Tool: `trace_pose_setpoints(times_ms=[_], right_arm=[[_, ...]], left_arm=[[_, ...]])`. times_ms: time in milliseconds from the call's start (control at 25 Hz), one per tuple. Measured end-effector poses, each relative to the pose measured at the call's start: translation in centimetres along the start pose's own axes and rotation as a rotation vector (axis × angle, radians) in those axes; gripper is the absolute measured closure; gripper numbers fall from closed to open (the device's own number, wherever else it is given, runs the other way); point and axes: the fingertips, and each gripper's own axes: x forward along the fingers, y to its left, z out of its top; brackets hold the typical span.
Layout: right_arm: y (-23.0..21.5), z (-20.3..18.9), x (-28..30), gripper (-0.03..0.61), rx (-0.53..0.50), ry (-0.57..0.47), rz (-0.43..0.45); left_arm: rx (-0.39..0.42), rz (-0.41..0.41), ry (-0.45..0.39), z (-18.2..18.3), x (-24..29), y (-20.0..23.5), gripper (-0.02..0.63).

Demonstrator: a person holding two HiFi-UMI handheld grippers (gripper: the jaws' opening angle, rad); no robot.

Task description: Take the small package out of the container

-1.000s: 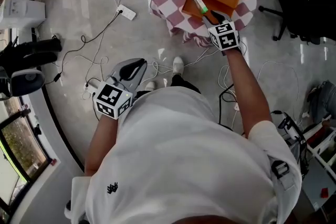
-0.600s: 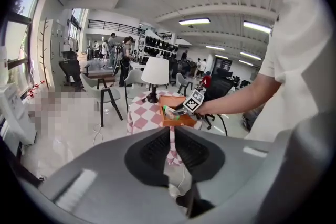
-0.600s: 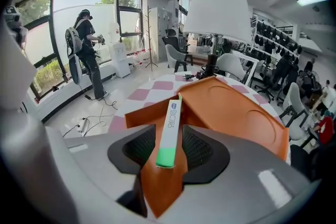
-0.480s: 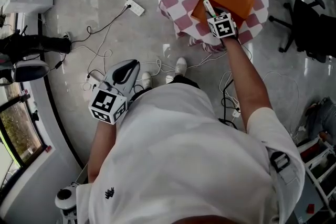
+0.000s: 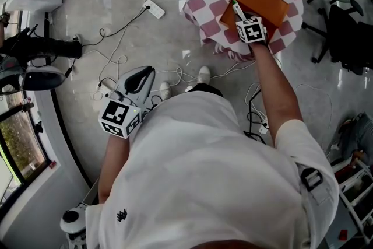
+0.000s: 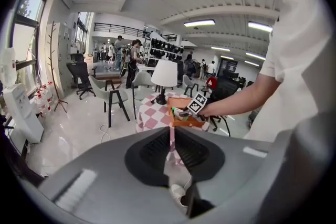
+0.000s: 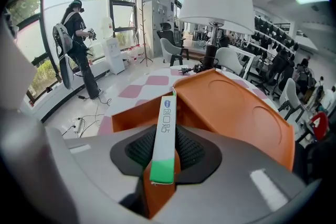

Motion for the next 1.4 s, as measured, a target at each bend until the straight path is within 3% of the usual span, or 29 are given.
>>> trace_pose_setpoints(times_ms=[400,760,1080,1400], right_arm=[[0.1,0.8,-2.8,0.487,0.023,-0.012,-0.036],[2.1,2.8,-8.5,0.488,0.054,-0.075,-0.068],[6.5,4.2,-13.8,0.488,0.057,-0.102,-0.088],[13.7,5.3,-18.7,0.489,0.047,-0.141,-0.095]], left_arm=[[0.006,-0.034,-0.036,-0.4,-1.1,0.9,0.531],[0.029,-0.121,-0.067,-0.9,-2.5,1.3,0.531],[0.048,-0.207,-0.085,-1.8,-3.9,2.2,0.531],[0.084,-0.269,-0.093,-3.6,-6.6,3.4,0.531]])
